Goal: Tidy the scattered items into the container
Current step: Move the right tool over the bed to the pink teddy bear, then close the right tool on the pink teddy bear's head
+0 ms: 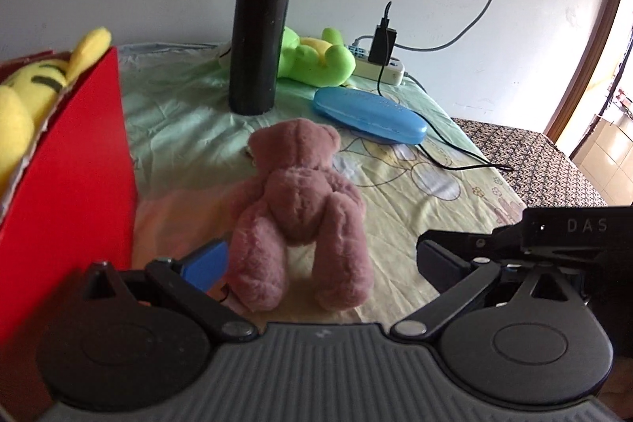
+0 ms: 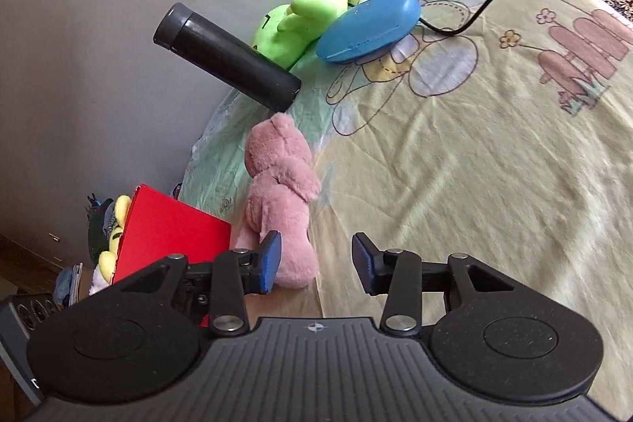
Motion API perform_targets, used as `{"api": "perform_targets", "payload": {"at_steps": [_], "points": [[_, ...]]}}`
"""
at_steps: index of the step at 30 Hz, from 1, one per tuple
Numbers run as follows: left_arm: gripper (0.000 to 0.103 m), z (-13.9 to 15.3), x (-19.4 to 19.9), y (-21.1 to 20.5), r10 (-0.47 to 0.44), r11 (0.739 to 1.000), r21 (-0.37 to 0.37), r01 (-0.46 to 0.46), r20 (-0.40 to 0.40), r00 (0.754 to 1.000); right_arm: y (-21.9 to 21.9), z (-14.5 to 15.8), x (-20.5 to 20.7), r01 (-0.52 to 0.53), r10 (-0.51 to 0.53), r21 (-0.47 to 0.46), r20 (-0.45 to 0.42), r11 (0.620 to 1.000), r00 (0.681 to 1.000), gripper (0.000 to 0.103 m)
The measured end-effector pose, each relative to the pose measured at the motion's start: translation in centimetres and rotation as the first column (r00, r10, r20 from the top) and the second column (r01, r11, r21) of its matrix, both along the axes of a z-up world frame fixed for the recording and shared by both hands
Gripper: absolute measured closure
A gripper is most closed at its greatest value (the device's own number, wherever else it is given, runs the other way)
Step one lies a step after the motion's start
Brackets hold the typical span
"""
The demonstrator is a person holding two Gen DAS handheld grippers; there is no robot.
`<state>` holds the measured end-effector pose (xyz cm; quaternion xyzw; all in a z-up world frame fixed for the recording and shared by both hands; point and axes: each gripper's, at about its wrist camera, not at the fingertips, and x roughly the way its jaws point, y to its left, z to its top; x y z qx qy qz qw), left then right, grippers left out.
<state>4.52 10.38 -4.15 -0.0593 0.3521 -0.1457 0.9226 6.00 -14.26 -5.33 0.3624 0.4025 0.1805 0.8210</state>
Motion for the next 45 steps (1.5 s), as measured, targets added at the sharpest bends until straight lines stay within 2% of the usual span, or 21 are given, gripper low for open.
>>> {"api": "perform_targets", "payload": {"at_steps": [2,4,7,12,14,15,16,20,24,27,34,37,39,41,42,45], "points": [[0.004,-0.5,0.8,0.5,0.008,1.0,-0.011,-0.008,-0.019,1.0,0.4,-0.3,1.1,-0.021,0.021,0.012,0.001,1.0,1.0,0.06],[0.005,-0.6,1.1,0.4,0.026,0.999,0.028,-0.026,0.009,1.0,0.8,-0.7,2.2,-0.045,0.046,0.021,-0.002,0.999,0.999,0.06],[0.005,-0.6,1.2,0.1,0.006,0.997,0.074,-0.01,0.05,0.999,1.3,-1.3,3.6,-0.083,0.083,0.039,0.004,0.996,0.997,0.06],[0.005,-1.0,1.3,-0.3,0.001,0.993,0.119,-0.007,0.05,0.999,2.5,-2.1,5.2,-0.187,0.187,0.079,0.013,0.979,0.982,0.06],[0.005,-1.4,1.3,-0.8,-0.002,0.989,0.146,-0.005,0.046,0.999,3.2,-2.4,5.5,-0.221,0.221,0.078,0.014,0.972,0.975,0.063],[0.005,-1.6,1.3,-1.0,-0.01,0.989,0.15,0.004,0.04,0.999,3.3,-2.6,5.6,-0.229,0.229,0.079,0.012,0.97,0.973,0.068],[0.006,-1.8,1.5,-1.1,-0.028,0.99,0.137,0.025,0.022,0.999,3.3,-2.8,5.7,-0.23,0.23,0.089,0.007,0.969,0.973,0.073],[0.006,-1.9,1.6,-1.6,-0.046,0.992,0.119,0.045,0.006,0.999,2.6,-3.3,5.5,-0.209,0.213,0.134,-0.015,0.969,0.977,0.074],[0.006,-1.2,1.1,-1.6,-0.092,0.994,0.059,0.093,-0.01,0.996,1.7,-2.7,4.8,-0.193,0.197,0.128,-0.021,0.973,0.98,0.076],[0.006,-0.6,0.6,-2.0,-0.145,0.988,0.048,0.145,-0.017,0.989,1.0,-2.2,3.7,-0.183,0.187,0.115,-0.027,0.976,0.982,0.076],[0.005,-0.1,-1.7,-3.1,-0.278,0.959,-0.074,0.272,-0.088,0.957,-0.9,0.8,0.0,-0.161,0.16,0.043,0.025,0.986,0.987,0.079],[0.002,0.0,-3.3,-4.1,-0.335,0.941,-0.076,0.329,-0.093,0.938,-1.2,2.0,-1.7,-0.162,0.163,-0.028,0.037,0.986,0.986,0.079],[0.002,0.1,-4.6,-4.8,-0.388,0.921,-0.079,0.382,-0.085,0.918,-1.2,2.4,-3.0,-0.165,0.167,-0.043,0.045,0.985,0.985,0.081],[0.002,0.4,-5.8,-5.3,-0.452,0.891,-0.094,0.444,-0.083,0.888,-0.9,2.5,-4.2,-0.186,0.187,-0.029,0.041,0.982,0.981,0.091],[0.002,0.3,-6.3,-5.3,-0.46,0.887,-0.089,0.454,-0.085,0.884,-0.6,2.6,-4.9,-0.192,0.193,-0.031,0.042,0.981,0.98,0.094],[0.002,-0.4,-7.2,-4.8,-0.464,0.884,-0.111,0.453,-0.112,0.879,-0.7,2.5,-6.2,-0.156,0.158,-0.043,0.031,0.987,0.987,0.092]]}}
